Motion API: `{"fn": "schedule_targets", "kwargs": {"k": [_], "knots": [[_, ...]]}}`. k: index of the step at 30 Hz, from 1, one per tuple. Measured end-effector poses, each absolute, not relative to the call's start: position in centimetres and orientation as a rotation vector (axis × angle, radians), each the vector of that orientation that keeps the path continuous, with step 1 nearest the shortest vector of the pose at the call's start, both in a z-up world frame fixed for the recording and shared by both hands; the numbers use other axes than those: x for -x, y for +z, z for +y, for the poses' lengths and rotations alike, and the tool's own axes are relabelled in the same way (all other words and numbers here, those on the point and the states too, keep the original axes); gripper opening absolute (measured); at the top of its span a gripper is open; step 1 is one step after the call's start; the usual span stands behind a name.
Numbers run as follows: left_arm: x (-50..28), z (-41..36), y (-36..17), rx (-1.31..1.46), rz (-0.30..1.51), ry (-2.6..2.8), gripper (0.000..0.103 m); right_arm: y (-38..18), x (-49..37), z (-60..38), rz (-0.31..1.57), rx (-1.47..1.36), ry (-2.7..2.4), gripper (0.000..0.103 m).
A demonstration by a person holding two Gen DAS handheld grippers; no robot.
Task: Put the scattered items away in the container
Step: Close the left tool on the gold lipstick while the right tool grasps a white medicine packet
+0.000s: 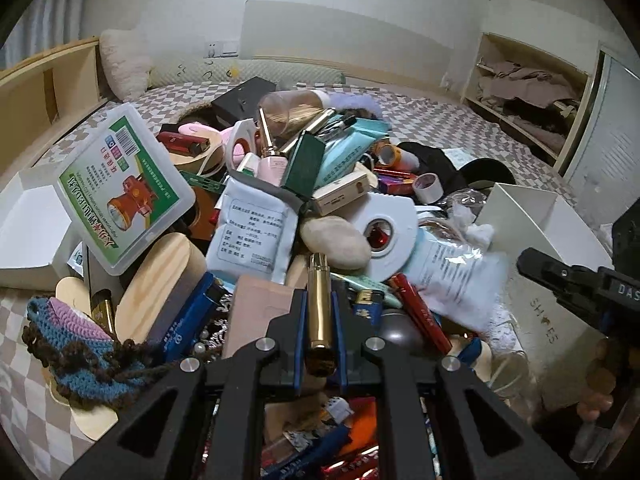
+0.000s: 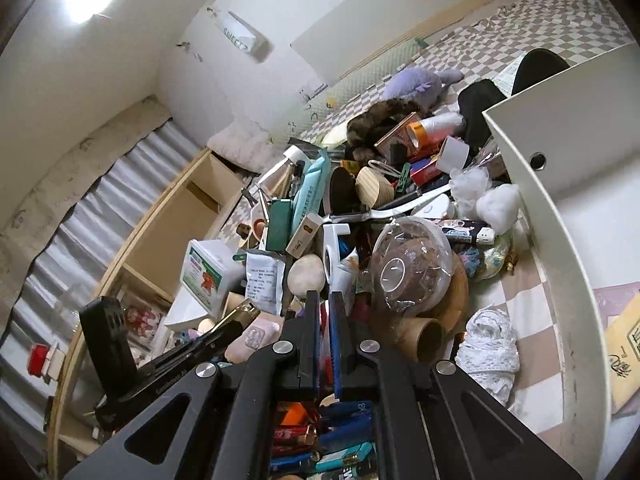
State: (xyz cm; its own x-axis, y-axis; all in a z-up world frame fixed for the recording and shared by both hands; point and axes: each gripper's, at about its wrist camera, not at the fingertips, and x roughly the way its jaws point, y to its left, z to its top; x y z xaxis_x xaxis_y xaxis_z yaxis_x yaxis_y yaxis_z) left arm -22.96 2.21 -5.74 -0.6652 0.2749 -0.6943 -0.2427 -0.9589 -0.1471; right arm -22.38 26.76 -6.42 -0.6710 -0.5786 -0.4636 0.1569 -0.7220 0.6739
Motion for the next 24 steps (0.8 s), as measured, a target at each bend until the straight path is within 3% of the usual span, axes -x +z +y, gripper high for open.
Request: {"fn": "schedule_targets", "kwargs": {"k": [6, 10, 12, 13, 14, 21, 23, 24], "knots": [[22.8, 2.9, -6.0, 1.114, -0.051, 2.615, 0.013, -8.1, 23.2, 26.4, -0.863, -1.049, -2.393, 0.006], [22.7, 3.0, -6.0, 1.110, -0.061, 2.609, 0.013, -7.6, 23.3, 25.4, -0.702, -1.049, -2.531, 0.008], [22.7, 3.0, -5.9, 1.108, -0.064, 2.607, 0.013, -7.1, 23.2, 24.8, -0.598, -1.030, -2.609, 0.029], [22.6, 2.9, -5.9, 1.108, -0.066, 2.606, 0.013, -7.0, 23.2, 24.6, -0.566, -1.028, -2.635, 0.066], [22.6, 2.9, -5.9, 1.108, -0.068, 2.605, 0.013, -7.0, 23.2, 24.6, -0.555, -1.024, -2.647, 0.083], [22.7, 2.7, -6.0, 1.112, -0.085, 2.596, 0.013, -9.2, 24.5, 25.0, -0.582, -1.153, -2.540, 0.081], [22.6, 2.7, -5.9, 1.107, -0.088, 2.592, 0.013, -9.9, 24.8, 25.3, -0.654, -1.176, -2.470, 0.058], [22.6, 2.7, -5.9, 1.106, -0.089, 2.590, 0.013, -9.8, 24.6, 25.5, -0.681, -1.155, -2.456, 0.055]]}}
